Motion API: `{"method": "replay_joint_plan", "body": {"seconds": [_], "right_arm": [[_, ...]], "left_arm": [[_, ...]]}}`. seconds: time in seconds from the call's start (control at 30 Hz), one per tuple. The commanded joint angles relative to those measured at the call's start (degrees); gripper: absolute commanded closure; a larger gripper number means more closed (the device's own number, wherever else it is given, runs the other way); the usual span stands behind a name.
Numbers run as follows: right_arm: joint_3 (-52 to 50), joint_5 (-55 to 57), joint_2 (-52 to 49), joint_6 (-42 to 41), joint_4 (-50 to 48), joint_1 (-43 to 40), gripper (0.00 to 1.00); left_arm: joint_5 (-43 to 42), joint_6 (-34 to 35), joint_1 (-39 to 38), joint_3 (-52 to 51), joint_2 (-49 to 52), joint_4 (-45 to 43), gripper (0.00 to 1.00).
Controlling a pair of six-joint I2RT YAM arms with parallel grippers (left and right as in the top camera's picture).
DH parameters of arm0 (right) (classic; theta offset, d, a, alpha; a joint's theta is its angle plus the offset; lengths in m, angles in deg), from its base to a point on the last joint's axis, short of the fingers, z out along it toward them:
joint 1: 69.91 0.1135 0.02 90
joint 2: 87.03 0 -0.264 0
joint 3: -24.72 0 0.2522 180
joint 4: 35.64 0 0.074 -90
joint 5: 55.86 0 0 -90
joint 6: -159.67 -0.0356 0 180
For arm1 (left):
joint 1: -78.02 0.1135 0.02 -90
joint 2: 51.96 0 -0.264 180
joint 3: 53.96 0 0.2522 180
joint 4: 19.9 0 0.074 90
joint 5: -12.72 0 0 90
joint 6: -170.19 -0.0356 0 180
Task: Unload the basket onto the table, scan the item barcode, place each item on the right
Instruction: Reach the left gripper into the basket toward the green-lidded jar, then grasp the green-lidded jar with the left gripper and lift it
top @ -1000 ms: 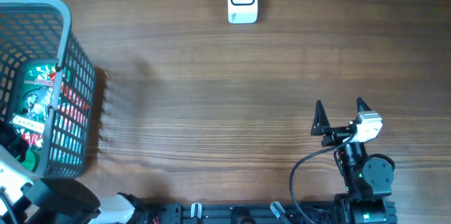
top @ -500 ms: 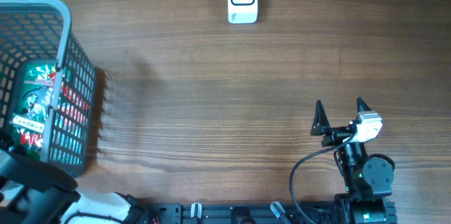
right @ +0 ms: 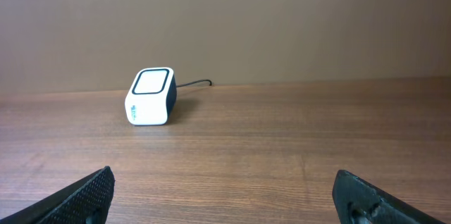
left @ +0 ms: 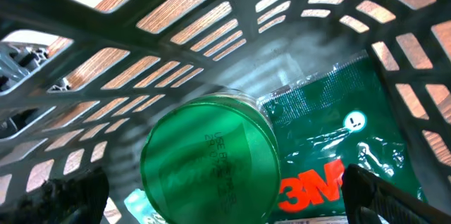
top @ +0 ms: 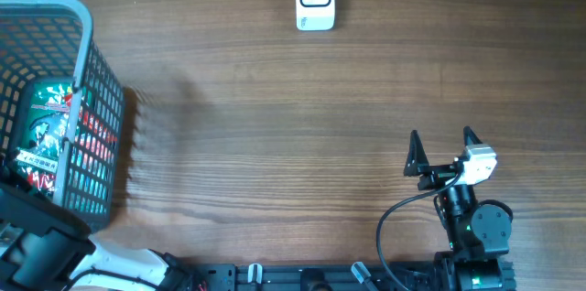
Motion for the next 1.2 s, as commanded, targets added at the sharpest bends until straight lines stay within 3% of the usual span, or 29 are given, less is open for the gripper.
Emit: {"method": "replay_joint_plan", "body": {"seconds": [0.0,0.13,0.53,0.83,1.0,1.07,1.1,1.17], "right_arm": [[0.1,0.6,0.0,0.3,-0.1,0.3,0.00],[0.1,0.6,0.0,0.3,-0.1,0.3,0.01],[0.1,0.6,0.0,0.3,-0.1,0.3,0.00],[0.1,0.6,0.0,0.3,-0.1,0.3,0.00],[0.1,0.6,0.0,0.3,-0.1,0.3,0.00],[0.1,0.6,0.0,0.3,-0.1,0.3,0.00],[0.1,0.6,0.0,0.3,-0.1,0.3,0.00],[0.1,0.6,0.0,0.3,-0.1,0.3,0.00]], "left_arm": [[0.6,-2.8,0.2,-0.7,0.6,0.2,0.00],[0.6,-5.6,-0.2,-0.7,0.9,-0.2,0.00],[0.8,-5.7,-0.7,-1.2,0.9,3.5,0.00],[0.7,-7.6,-0.7,-12.5,0.9,-9.1,0.00],[0.8,-8.7,-0.7,-14.3,0.9,-11.0,0.00],[0.8,-8.7,-0.6,-14.3,0.9,-11.0,0.07],[0.8,-8.7,-0.6,-14.3,0.9,-11.0,0.16],[0.8,-8.7,-0.7,-14.2,0.9,-10.9,0.26]]}}
